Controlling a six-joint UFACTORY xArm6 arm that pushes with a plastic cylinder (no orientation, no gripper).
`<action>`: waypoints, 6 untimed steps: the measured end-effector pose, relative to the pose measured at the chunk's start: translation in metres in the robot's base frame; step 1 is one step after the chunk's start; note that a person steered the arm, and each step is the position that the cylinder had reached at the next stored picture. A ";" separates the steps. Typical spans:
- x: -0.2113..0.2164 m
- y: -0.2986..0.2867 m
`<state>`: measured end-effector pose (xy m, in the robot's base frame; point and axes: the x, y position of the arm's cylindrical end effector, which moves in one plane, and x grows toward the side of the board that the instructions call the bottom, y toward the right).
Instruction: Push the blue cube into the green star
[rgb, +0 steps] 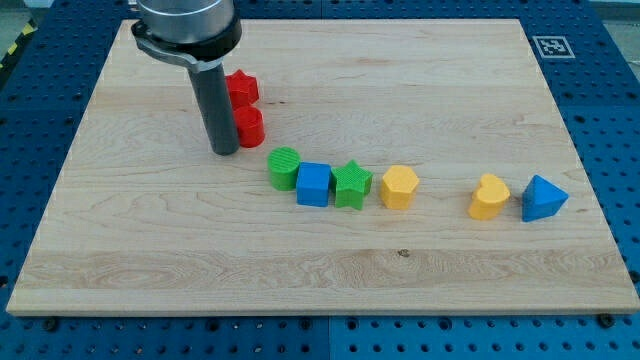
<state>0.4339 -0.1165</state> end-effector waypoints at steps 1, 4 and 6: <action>0.028 0.001; 0.067 0.113; 0.067 0.172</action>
